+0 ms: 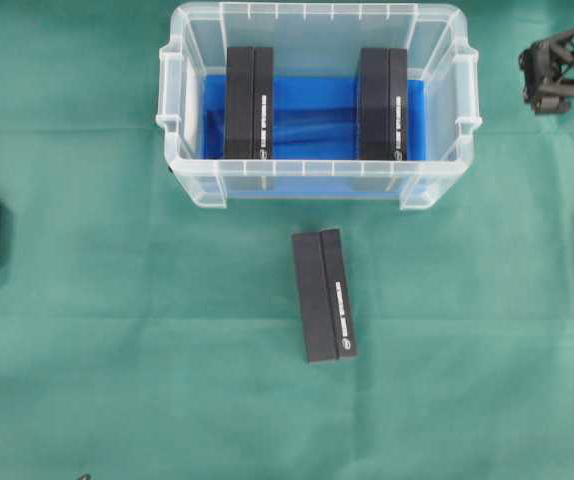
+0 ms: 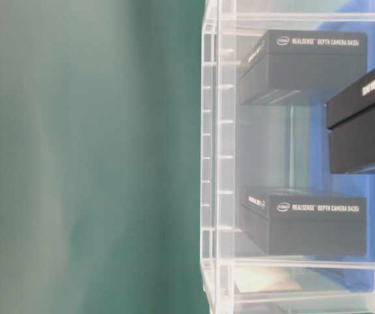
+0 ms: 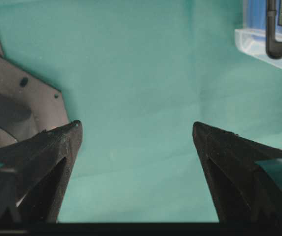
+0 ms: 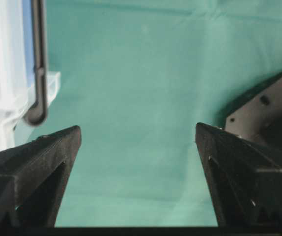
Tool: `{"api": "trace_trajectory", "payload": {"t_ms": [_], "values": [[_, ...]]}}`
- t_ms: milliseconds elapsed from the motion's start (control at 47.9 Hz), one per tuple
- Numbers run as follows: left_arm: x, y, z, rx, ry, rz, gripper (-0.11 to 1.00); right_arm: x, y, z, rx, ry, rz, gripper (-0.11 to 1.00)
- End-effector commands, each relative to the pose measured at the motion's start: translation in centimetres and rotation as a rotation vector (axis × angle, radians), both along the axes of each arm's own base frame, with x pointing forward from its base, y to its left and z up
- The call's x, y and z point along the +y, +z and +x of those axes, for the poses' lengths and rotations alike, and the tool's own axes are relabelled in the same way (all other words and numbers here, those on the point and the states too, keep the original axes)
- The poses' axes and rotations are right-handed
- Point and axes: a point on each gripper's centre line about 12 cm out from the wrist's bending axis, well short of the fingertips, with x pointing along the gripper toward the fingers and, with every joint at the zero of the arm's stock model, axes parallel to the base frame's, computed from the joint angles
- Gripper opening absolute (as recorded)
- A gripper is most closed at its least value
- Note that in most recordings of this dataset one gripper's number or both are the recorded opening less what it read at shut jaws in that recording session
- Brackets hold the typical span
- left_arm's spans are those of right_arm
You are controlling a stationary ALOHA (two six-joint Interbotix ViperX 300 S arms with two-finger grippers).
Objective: Take out the box from the case.
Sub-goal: 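Open the right gripper and withdraw it to the right side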
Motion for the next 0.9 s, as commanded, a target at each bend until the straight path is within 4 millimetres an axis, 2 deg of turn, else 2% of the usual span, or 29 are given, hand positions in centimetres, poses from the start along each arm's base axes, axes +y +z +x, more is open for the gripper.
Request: {"api": "trace_trajectory", "payload": {"t_ms": [0,877], "values": [[0.07,0.38,0.15,-0.012,0.0,0.007,0.94,-0.57,0.37,-0.18,-0.012,-0.009,-0.011,0.92],[0.26,0.23,0.52,0.0,0.0,0.001,0.94,-0.75,0.27,-0.32,-0.008,-0.012,-0.009,0.92]]}}
